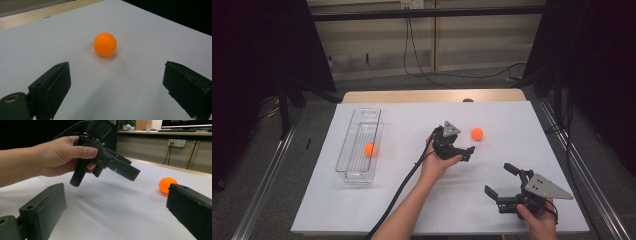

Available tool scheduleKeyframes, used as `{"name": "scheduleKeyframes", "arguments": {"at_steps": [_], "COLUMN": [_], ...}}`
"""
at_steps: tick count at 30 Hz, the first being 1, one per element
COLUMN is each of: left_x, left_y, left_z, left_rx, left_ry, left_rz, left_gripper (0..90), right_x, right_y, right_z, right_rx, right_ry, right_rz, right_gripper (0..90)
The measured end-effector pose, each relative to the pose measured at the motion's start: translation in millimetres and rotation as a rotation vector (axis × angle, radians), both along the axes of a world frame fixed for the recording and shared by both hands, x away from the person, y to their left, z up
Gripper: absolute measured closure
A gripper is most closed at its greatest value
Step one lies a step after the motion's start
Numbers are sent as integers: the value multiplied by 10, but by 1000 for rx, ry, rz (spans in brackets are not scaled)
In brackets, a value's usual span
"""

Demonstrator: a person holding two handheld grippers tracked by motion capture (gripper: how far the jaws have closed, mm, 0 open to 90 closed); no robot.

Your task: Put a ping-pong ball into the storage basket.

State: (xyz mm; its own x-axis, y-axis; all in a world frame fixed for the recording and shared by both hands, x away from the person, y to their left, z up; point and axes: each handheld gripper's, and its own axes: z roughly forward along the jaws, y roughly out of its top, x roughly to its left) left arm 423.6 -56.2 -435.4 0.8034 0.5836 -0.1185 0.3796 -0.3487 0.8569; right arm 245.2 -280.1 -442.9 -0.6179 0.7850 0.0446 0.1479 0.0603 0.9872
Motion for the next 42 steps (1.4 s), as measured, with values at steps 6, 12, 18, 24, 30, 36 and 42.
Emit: {"name": "scheduleKeyframes", "arguments": {"at_steps": [6,12,18,24,30,36,42], "left_x": [17,47,81,106,130,159,190], "left_y": [-52,-86,-101,-121,-146,-183,-203], "left_z": [-12,-15,-10,-21,-30,-32,-28], "left_rx": [1,5,-4,-8,-4,-2,-1], "left_ry": [4,6,5,-4,3,10,11], "left_rz": [-2,0,9,9,6,-7,-4], "left_gripper": [80,80,80,80,81,80,79], "right_x": [0,3,2,2,2,4,3], "right_y": [-3,-6,-7,-3,-2,1,-2], "right_z": [1,1,1,2,1,1,1], "right_rx": [1,0,3,2,2,3,2], "right_ry": [1,-1,-1,-1,-1,-2,-2], "right_rz": [-3,-3,-3,-2,-1,1,0], "right_gripper": [21,21,21,21,21,21,21]}}
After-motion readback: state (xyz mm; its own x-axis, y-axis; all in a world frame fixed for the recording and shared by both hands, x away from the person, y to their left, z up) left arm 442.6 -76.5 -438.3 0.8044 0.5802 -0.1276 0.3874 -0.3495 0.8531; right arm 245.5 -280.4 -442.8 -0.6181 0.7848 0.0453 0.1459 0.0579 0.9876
